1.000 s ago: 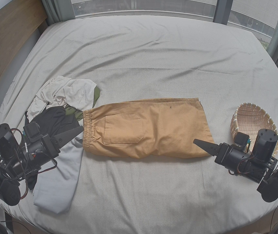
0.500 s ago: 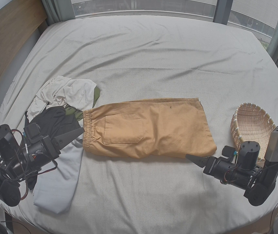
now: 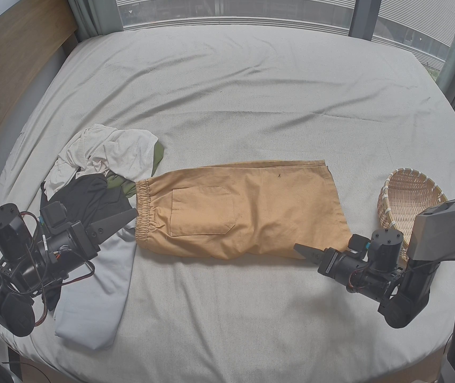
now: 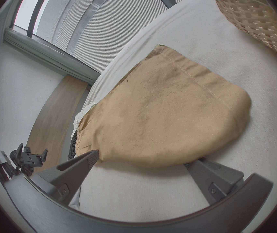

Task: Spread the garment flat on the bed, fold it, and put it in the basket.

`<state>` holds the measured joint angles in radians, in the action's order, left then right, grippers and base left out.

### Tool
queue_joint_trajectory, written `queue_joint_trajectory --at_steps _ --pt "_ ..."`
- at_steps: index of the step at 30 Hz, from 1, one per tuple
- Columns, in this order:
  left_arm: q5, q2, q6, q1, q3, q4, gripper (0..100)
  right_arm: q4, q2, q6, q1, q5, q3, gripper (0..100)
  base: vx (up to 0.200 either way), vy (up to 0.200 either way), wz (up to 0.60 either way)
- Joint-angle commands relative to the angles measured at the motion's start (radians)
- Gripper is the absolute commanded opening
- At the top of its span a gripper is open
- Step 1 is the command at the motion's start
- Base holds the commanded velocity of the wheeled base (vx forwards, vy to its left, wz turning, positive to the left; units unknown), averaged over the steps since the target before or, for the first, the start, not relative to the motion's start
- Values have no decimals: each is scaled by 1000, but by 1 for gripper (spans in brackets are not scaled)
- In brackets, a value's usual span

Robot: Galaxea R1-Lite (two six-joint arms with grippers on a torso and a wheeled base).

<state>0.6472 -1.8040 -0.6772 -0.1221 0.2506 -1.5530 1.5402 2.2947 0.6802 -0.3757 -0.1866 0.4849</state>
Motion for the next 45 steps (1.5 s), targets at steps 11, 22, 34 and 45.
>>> queue_joint_trajectory --at_steps 11,22,34,45 --pt "0 -5 -1 2 2 -1 100 -12 97 -5 6 21 233 100 0 0 0" --pt "0 -44 -1 16 6 -1 100 -11 118 -5 8 59 247 0 0 0 0" --pt "-6 -159 2 32 19 -1 100 -2 -40 -44 14 73 64 0 0 0 0" --pt "-9 -294 11 19 36 -1 100 -2 -162 -100 83 62 -152 0 0 0 0"
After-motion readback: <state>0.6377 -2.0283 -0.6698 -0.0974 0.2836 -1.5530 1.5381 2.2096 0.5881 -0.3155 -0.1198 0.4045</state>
